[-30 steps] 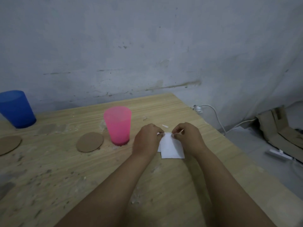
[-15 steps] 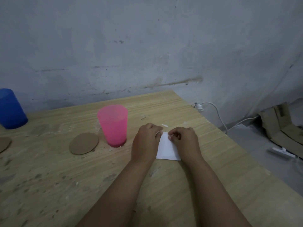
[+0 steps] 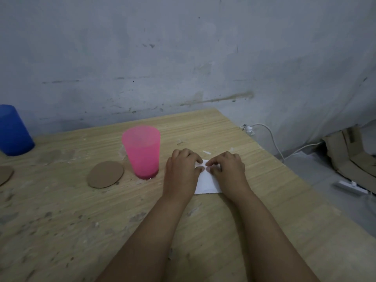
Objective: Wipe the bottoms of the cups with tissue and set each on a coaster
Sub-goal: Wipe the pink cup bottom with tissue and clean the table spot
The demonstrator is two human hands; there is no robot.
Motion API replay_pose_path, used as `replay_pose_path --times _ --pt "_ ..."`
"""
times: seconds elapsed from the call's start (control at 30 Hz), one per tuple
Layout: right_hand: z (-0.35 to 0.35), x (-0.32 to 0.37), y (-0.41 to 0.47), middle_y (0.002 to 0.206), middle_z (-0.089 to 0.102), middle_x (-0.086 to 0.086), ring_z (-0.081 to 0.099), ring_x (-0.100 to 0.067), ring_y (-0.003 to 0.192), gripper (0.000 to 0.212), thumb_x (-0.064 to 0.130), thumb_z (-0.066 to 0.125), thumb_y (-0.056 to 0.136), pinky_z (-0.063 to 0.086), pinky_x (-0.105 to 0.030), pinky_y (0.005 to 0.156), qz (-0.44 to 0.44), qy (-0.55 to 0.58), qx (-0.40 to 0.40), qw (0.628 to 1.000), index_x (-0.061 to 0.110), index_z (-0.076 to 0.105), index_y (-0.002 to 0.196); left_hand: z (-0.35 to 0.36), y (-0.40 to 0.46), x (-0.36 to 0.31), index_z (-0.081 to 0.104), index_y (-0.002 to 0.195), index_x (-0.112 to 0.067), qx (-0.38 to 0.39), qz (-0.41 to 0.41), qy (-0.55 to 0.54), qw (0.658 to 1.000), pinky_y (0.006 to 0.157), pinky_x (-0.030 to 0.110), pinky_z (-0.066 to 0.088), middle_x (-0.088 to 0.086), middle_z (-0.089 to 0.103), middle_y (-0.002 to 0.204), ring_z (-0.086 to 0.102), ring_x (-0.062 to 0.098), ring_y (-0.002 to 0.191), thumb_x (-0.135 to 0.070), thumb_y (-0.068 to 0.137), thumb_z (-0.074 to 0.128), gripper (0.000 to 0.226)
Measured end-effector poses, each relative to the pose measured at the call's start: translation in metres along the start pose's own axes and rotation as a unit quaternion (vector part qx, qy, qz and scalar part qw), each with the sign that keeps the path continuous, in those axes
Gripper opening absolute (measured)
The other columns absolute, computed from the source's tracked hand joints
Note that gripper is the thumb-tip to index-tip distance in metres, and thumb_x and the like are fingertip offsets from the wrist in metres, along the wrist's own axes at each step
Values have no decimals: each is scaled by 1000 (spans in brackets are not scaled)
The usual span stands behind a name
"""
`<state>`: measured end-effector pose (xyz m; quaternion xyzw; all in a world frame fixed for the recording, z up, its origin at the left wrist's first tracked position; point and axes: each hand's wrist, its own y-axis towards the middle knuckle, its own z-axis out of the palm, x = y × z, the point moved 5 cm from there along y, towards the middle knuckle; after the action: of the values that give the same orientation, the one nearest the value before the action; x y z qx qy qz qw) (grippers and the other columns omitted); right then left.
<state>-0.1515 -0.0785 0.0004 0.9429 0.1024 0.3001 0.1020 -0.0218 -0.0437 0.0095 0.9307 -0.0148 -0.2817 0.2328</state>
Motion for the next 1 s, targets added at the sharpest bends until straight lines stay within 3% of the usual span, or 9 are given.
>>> replay_pose_path --times 0.17,0.3,0.43,0.53,0.6,0.67,0.77,0.83,1.0 --pt "0 3 0 94 52 9 35 -11 94 14 19 60 84 19 -27 77 -12 5 -18 1000 30 67 78 1 1 4 70 98 -20 -1 -30 11 1000 86 32 39 -5 62 103 46 17 101 -27 83 67 17" --pt "-1 5 0 92 47 15 35 -9 95 13 20 60 84 17 -27 75 -37 -3 -20 999 30 65 89 -2 2 2 68 85 -18 -14 -19 -8 1000 83 30 39 -4 60 96 46 17 98 -21 80 71 7" --pt "-6 6 -2 97 55 15 38 -7 96 33 18 64 81 24 -27 82 -28 72 -23 997 32 60 110 -5 2 1 62 77 -20 -31 -3 -55 998 80 31 39 -6 60 87 47 15 91 -14 79 69 9" --pt "-9 3 -1 96 58 11 43 -6 90 22 15 64 81 34 -17 82 -3 135 -21 991 28 65 98 -8 2 0 55 77 -23 -47 2 -111 993 73 32 41 -7 60 81 51 13 82 -12 82 61 14" --pt "-12 3 -2 88 61 5 49 -2 82 13 13 66 79 35 -5 68 18 192 -26 981 25 65 85 -7 2 1 52 84 -24 -58 -4 -141 988 68 34 44 -5 62 80 55 15 79 -11 86 56 14" --pt "-15 2 -4 77 64 2 56 -8 74 7 11 66 79 42 -14 65 40 262 -39 963 17 66 75 -4 1 5 49 101 -28 -53 -28 -189 980 68 29 46 -6 63 88 59 14 85 -18 90 56 17" --pt "-17 1 -8 75 69 -4 62 -12 69 6 11 65 81 50 -27 60 77 367 -48 926 13 69 77 6 -1 11 34 129 -36 8 -73 -246 967 74 22 44 -10 56 105 56 8 96 -41 80 69 60" --pt "-21 1 -9 76 69 -4 61 -6 65 6 11 63 85 49 -17 55 80 388 -61 916 11 68 81 11 0 14 27 138 -35 36 -96 -247 964 75 23 44 -11 54 105 55 6 93 -46 72 75 82" --pt "-27 -4 -7 69 59 -1 50 -3 53 14 16 53 92 41 -16 48 99 391 -112 908 18 60 80 9 2 17 41 133 -28 52 -100 -228 967 73 23 45 -15 61 83 58 2 82 -40 71 77 73"
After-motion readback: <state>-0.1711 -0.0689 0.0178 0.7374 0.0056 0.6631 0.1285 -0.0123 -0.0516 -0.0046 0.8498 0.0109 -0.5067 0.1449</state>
